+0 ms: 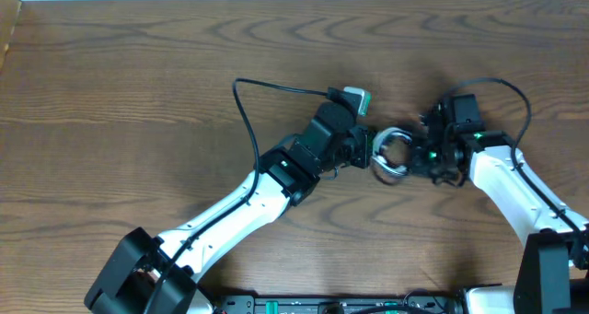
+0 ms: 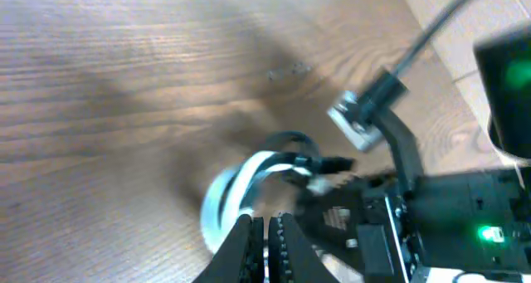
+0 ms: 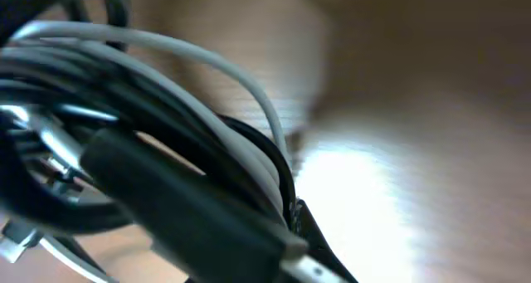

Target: Untangle cables

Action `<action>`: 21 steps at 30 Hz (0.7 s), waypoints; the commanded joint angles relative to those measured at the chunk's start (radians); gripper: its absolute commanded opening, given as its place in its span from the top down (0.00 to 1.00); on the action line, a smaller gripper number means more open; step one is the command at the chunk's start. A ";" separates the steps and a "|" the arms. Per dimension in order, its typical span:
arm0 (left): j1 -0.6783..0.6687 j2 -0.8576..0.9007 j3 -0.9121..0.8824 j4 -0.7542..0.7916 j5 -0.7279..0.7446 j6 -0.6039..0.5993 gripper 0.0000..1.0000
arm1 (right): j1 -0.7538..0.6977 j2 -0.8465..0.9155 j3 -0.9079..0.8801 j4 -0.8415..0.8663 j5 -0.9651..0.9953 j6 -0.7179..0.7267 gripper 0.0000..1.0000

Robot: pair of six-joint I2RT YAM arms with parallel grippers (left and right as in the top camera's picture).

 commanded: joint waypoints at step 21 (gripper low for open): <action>0.075 -0.026 0.011 -0.038 0.147 0.055 0.32 | -0.005 0.002 -0.003 0.079 -0.267 -0.257 0.99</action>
